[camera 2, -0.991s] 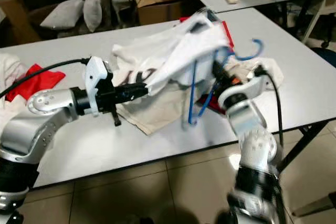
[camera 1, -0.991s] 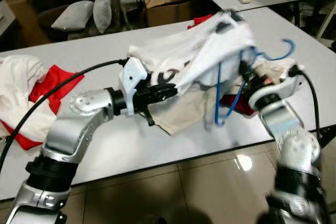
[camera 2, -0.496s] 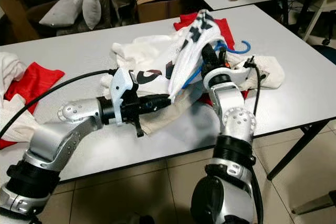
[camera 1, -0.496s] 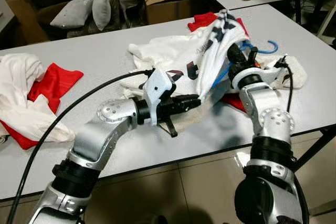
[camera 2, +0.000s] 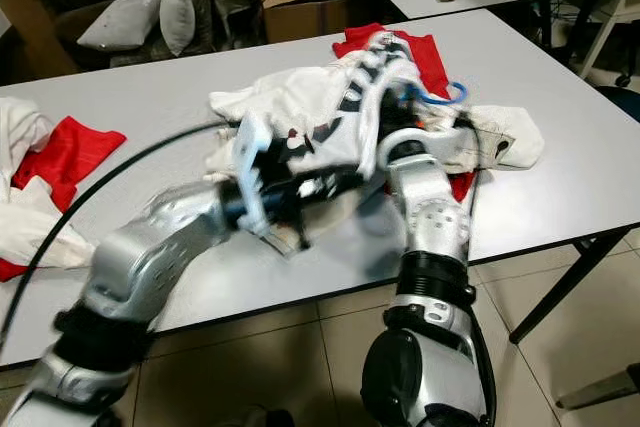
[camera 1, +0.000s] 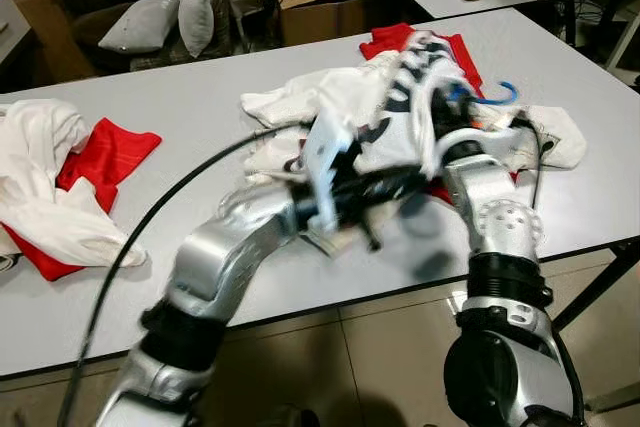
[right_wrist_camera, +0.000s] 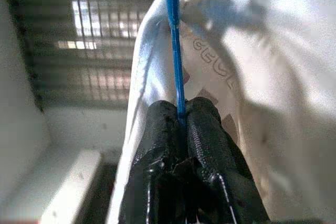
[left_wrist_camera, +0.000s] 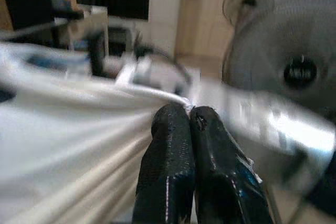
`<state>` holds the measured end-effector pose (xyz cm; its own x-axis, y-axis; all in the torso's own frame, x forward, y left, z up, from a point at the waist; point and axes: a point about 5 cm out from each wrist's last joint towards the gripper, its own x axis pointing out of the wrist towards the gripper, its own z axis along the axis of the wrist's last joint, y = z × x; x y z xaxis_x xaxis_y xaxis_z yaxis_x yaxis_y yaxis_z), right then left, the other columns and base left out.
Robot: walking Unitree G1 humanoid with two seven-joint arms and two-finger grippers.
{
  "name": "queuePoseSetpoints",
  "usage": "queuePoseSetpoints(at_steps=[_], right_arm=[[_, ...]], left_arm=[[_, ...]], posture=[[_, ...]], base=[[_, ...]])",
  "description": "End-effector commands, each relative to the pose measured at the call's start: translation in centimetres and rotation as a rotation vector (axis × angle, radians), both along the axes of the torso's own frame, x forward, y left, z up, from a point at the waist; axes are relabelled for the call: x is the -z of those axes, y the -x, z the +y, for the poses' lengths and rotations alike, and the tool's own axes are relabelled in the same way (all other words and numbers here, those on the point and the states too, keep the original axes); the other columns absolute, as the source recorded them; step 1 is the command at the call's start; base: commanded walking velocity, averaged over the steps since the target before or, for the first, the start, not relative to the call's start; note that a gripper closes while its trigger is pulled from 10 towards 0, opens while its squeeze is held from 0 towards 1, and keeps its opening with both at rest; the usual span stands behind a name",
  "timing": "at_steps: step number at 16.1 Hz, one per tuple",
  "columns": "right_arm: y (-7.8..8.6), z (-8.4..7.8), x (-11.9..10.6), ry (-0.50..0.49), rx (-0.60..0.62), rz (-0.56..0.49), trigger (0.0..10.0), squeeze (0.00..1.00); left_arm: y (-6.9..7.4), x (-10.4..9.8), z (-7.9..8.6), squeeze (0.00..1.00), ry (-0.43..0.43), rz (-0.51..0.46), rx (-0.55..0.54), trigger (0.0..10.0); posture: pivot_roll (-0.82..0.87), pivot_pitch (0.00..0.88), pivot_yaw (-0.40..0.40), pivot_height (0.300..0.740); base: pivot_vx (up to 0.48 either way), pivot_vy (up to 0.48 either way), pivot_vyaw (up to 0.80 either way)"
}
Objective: Hang hanger
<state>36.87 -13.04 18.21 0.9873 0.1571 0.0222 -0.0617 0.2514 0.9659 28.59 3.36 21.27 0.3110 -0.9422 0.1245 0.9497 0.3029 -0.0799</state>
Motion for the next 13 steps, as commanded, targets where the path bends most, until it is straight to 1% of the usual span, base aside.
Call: queuePoseSetpoints(at_steps=[1, 2, 3, 4, 5, 6, 7, 8, 9, 10, 11, 12, 13], right_arm=[[0.4, 1.5, 0.1, 0.054, -0.059, 0.005, 10.0, 0.00], [0.8, 1.8, 0.2, 0.132, -0.092, -0.005, 10.0, 0.00], [1.2, 1.7, 0.7, 0.168, -0.101, 0.013, 10.0, 0.00], [1.4, 1.5, 0.8, 0.162, -0.099, 0.019, 10.0, 0.00], [1.7, 1.2, 0.8, 0.156, -0.097, 0.018, 10.0, 0.00], [2.1, 0.8, 0.5, 0.152, -0.094, 0.011, 10.0, 0.00], [3.0, 0.5, -0.2, 0.164, -0.120, -0.019, 10.0, 0.00], [3.5, 0.4, -0.7, 0.168, -0.144, -0.041, 10.0, 0.00], [3.5, 0.4, -0.7, 0.168, -0.144, -0.041, 10.0, 0.00], [3.8, 0.4, -0.8, 0.168, -0.152, -0.049, 10.0, 0.00], [4.9, 0.3, -1.5, 0.133, -0.176, -0.076, 10.0, 0.00], [5.2, 0.3, -1.6, 0.130, -0.180, -0.080, 10.0, 0.00], [5.6, 0.3, -1.6, 0.138, -0.182, -0.082, 10.0, 0.00]], left_arm=[[-0.6, -0.8, 0.2, 0.00, 0.023, -0.014, -0.031, 0.0], [-1.6, -1.6, 0.6, 0.00, 0.060, -0.010, -0.087, 0.0], [-2.2, -3.2, 1.2, 0.00, 0.150, 0.008, -0.098, 0.0], [-2.5, -3.5, 1.5, 0.00, 0.155, 0.000, -0.110, 0.0], [-3.0, -3.6, 1.9, 0.00, 0.132, -0.016, -0.141, 0.0], [-3.9, -2.9, 2.6, 0.00, 0.051, -0.037, -0.214, 0.0], [-5.8, -0.9, 4.0, 0.00, -0.178, -0.077, -0.383, 0.0], [-6.5, 0.3, 4.9, 0.00, -0.295, -0.088, -0.455, 0.0], [-6.5, 0.3, 4.9, 0.00, -0.295, -0.088, -0.455, 0.0], [-6.8, 0.6, 5.2, 0.00, -0.326, -0.087, -0.484, 0.0], [-8.0, 2.6, 7.0, 0.00, -0.391, -0.005, -0.624, 0.0], [-8.1, 3.0, 7.4, 0.00, -0.410, 0.006, -0.650, 0.0], [-8.2, 3.5, 7.7, 0.00, -0.429, 0.004, -0.669, 3.3]], posture=[[0.03, 0.000, 0.105, 0.740], [0.02, 0.000, 0.112, 0.740], [0.02, 0.000, 0.115, 0.740], [0.02, 0.000, 0.121, 0.740], [0.02, 0.000, 0.123, 0.740], [0.02, 0.000, 0.126, 0.740], [0.02, 0.000, 0.128, 0.740], [0.02, 0.000, 0.130, 0.740], [0.02, 0.000, 0.130, 0.740], [0.02, 0.000, 0.130, 0.740], [0.01, 0.000, 0.140, 0.740], [0.01, 0.000, 0.140, 0.740], [0.01, 0.000, 0.146, 0.740]], base=[[0.000, 0.000, 0.00], [0.000, 0.000, 0.00], [0.000, 0.000, 0.00], [0.000, 0.000, 0.00], [0.000, 0.000, 0.00], [0.000, 0.000, 0.00], [0.000, 0.000, 0.00], [0.000, 0.000, 0.00], [0.000, 0.000, 0.00], [0.000, 0.000, 0.00], [0.000, 0.000, 0.00], [0.000, 0.000, 0.00], [0.000, 0.000, 0.00]])
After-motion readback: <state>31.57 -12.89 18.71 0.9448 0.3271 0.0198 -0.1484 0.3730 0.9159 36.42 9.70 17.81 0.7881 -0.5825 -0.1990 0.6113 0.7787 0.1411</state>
